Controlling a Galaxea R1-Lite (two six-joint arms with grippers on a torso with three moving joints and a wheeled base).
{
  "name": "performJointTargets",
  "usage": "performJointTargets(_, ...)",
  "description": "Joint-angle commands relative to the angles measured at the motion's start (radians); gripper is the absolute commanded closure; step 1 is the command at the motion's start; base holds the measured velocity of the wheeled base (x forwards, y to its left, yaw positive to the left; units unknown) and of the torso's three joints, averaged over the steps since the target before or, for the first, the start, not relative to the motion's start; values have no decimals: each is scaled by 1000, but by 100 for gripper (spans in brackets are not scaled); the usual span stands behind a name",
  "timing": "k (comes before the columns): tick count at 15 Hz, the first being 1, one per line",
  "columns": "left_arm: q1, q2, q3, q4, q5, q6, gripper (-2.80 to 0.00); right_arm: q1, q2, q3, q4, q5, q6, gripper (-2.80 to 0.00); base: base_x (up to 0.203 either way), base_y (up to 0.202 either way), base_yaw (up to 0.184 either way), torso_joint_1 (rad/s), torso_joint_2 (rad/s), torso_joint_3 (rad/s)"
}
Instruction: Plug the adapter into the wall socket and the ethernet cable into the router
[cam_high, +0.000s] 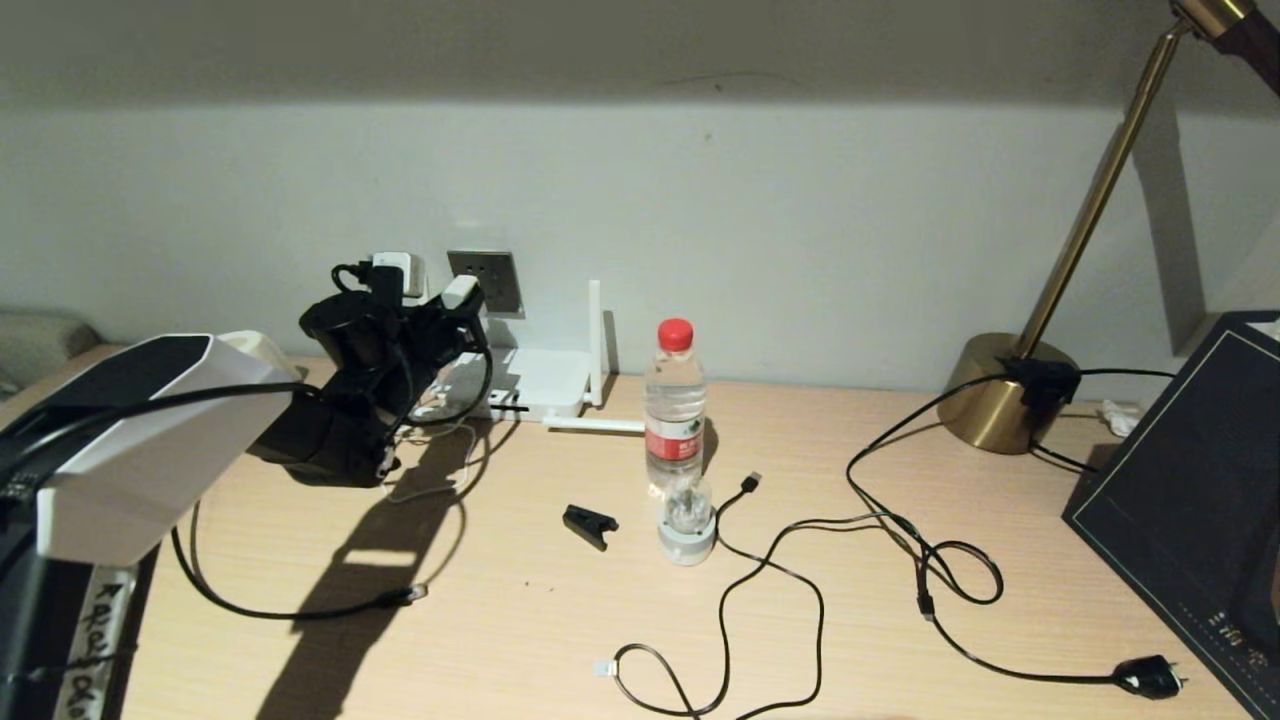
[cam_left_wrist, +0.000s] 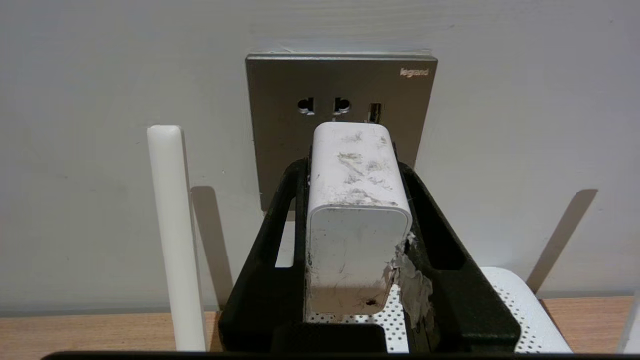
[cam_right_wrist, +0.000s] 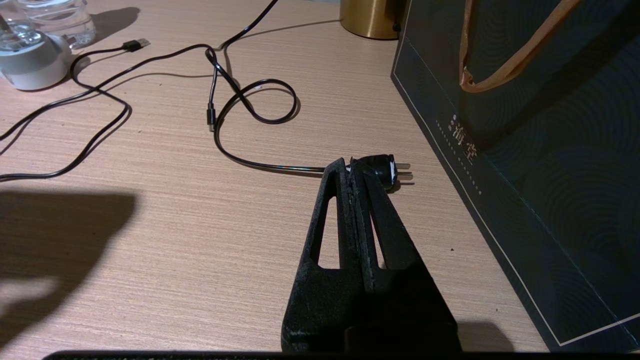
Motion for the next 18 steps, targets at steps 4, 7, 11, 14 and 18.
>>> performJointTargets(4, -3, 8, -4, -7, 5, 0, 0, 0, 0, 0, 0, 0, 0, 0, 0, 0, 0, 0, 0, 0)
performJointTargets(7, -5, 8, -4, -7, 7, -1, 0, 0, 1, 0, 0, 0, 0, 0, 0, 0, 0, 0, 0, 0)
performJointTargets(11, -5, 10, -5, -5, 34, -43, 0, 0, 0, 0, 0, 0, 0, 0, 0, 0, 0, 0, 0, 0)
performJointTargets(14, -3, 11, -5, -5, 33, -43, 0, 0, 1, 0, 0, 0, 0, 0, 0, 0, 0, 0, 0, 0)
performJointTargets(18, -2, 18, -15, -1, 31, -44, 0, 0, 1, 0, 0, 0, 0, 0, 0, 0, 0, 0, 0, 0)
